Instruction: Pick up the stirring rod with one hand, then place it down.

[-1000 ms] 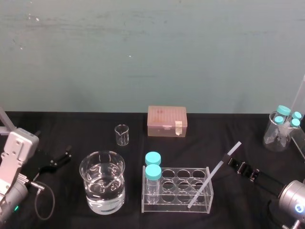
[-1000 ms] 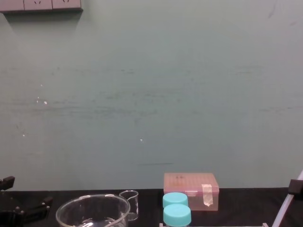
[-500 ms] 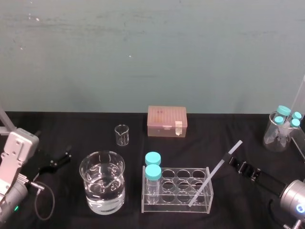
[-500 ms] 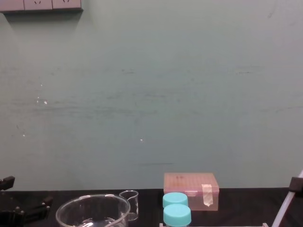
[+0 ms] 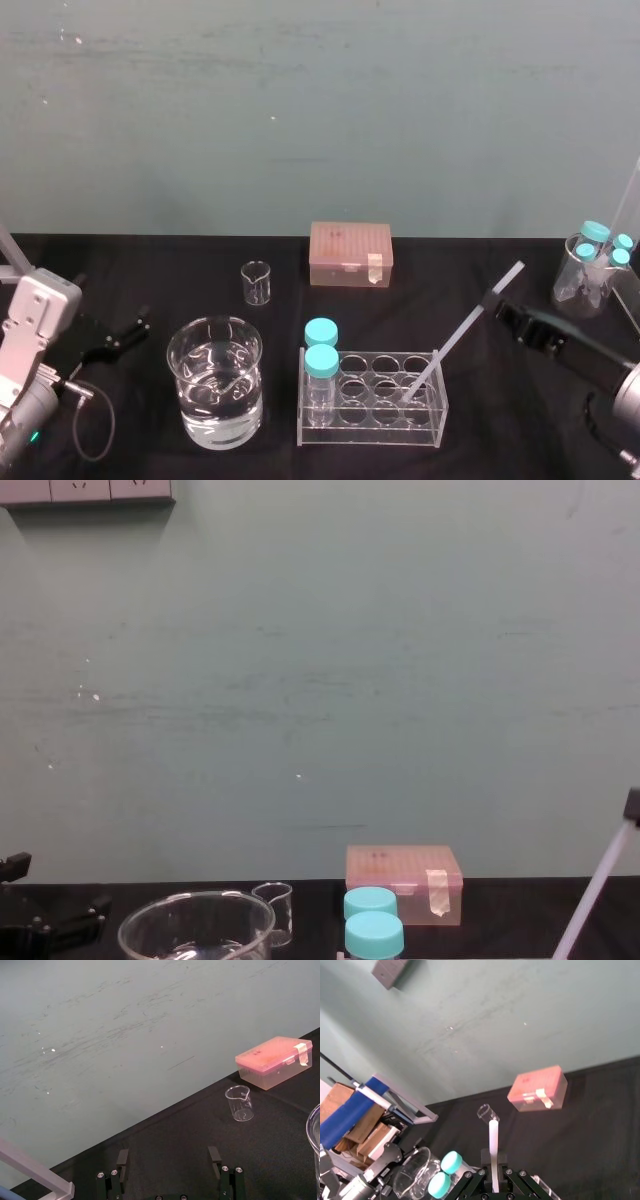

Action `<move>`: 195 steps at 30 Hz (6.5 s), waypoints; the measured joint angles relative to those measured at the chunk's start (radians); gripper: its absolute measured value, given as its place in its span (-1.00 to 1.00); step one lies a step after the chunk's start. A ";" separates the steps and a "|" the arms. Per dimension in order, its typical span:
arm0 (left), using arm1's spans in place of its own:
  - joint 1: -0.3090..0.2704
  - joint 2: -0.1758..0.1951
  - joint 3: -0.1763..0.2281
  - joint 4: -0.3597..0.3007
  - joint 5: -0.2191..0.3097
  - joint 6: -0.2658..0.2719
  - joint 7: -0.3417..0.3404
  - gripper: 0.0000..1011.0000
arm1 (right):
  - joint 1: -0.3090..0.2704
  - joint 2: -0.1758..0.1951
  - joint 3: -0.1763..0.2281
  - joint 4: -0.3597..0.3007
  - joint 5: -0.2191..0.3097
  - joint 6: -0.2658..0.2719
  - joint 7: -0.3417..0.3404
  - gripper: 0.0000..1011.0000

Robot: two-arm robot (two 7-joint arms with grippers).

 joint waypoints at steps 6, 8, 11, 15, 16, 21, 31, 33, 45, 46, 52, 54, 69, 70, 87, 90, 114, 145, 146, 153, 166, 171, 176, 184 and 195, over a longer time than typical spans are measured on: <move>0.000 0.000 0.000 0.000 0.000 0.000 0.000 0.99 | -0.001 0.045 0.027 -0.033 0.018 -0.014 0.017 -0.88; 0.000 0.000 0.000 0.000 0.000 0.000 0.000 0.99 | -0.001 0.058 0.036 -0.041 0.024 -0.016 0.021 -0.88; 0.000 0.000 0.000 0.000 0.000 0.000 0.000 0.99 | 0.001 0.079 0.046 -0.053 0.029 -0.025 0.032 -0.88; 0.000 0.000 0.000 0.000 0.000 0.000 0.000 0.99 | 0.015 0.102 0.048 -0.059 0.014 -0.043 0.047 -0.88; 0.000 0.000 0.000 0.000 0.000 0.000 0.000 0.99 | 0.027 0.110 0.044 -0.058 0.001 -0.052 0.051 -0.88; 0.000 0.000 0.000 0.000 0.000 0.000 0.000 0.99 | 0.096 0.116 0.009 -0.032 -0.054 -0.075 0.056 -0.88; 0.000 0.000 0.000 0.000 0.000 0.000 0.000 0.99 | 0.274 0.046 -0.101 0.055 -0.193 -0.065 0.056 -0.88; 0.000 0.000 0.000 0.000 0.000 0.000 0.000 0.99 | 0.319 0.023 -0.129 0.075 -0.227 -0.035 0.046 -0.88; 0.000 0.000 0.000 0.000 0.000 0.000 0.000 0.99 | 0.427 -0.008 -0.195 0.104 -0.326 0.071 0.041 -0.88; 0.000 0.000 0.000 0.000 0.000 0.000 0.000 0.99 | 0.432 -0.009 -0.198 0.105 -0.332 0.075 0.041 -0.88; 0.000 0.000 0.000 0.000 0.000 0.000 0.000 0.99 | 0.468 -0.016 -0.214 0.123 -0.376 0.118 0.042 -0.88; 0.000 0.000 0.000 0.000 0.000 0.000 0.000 0.99 | 0.479 -0.020 -0.219 0.131 -0.391 0.131 0.042 -0.88; 0.000 0.000 0.000 0.000 0.000 0.000 0.000 0.99 | 0.515 -0.053 -0.226 0.166 -0.447 0.194 0.041 -0.88; 0.000 0.000 0.000 0.000 0.000 0.000 0.000 0.99 | 0.516 -0.057 -0.224 0.168 -0.450 0.199 0.041 -0.88; 0.000 0.000 0.000 0.000 0.000 0.000 0.000 0.99 | 0.501 -0.091 -0.190 0.174 -0.466 0.238 0.034 -0.88; 0.000 0.000 0.000 0.000 0.000 0.000 0.000 0.99 | 0.502 -0.090 -0.192 0.174 -0.466 0.237 0.034 -0.88; 0.000 0.000 0.000 0.000 0.000 0.000 0.000 0.99 | 0.505 -0.085 -0.197 0.174 -0.465 0.230 0.038 -0.88; 0.000 0.000 0.000 0.000 0.000 0.000 0.000 0.99 | 0.506 -0.084 -0.198 0.174 -0.465 0.229 0.039 -0.88; 0.000 0.000 0.000 0.000 0.000 0.000 0.000 0.99 | 0.506 -0.084 -0.198 0.173 -0.465 0.229 0.039 -0.88; 0.000 0.000 0.000 0.000 0.000 0.000 0.000 0.99 | 0.506 -0.084 -0.198 0.174 -0.465 0.229 0.039 -0.88; 0.000 0.000 0.000 0.000 0.000 0.000 0.000 0.99 | 0.515 -0.078 -0.196 0.188 -0.467 0.221 0.083 -0.88; 0.000 0.000 0.000 0.000 0.000 0.000 0.000 0.99 | 0.523 -0.050 -0.190 0.201 -0.461 0.202 0.159 -0.88; 0.000 0.000 0.000 0.000 0.000 0.000 0.000 0.99 | 0.513 0.005 -0.169 0.182 -0.437 0.186 0.224 -0.88; 0.000 0.000 0.000 0.000 0.000 0.000 0.000 0.99 | 0.462 0.114 -0.120 0.114 -0.385 0.163 0.293 -0.88; 0.000 0.000 0.000 0.000 0.000 0.000 0.000 0.99 | 0.365 0.232 -0.072 0.027 -0.300 0.127 0.364 -0.88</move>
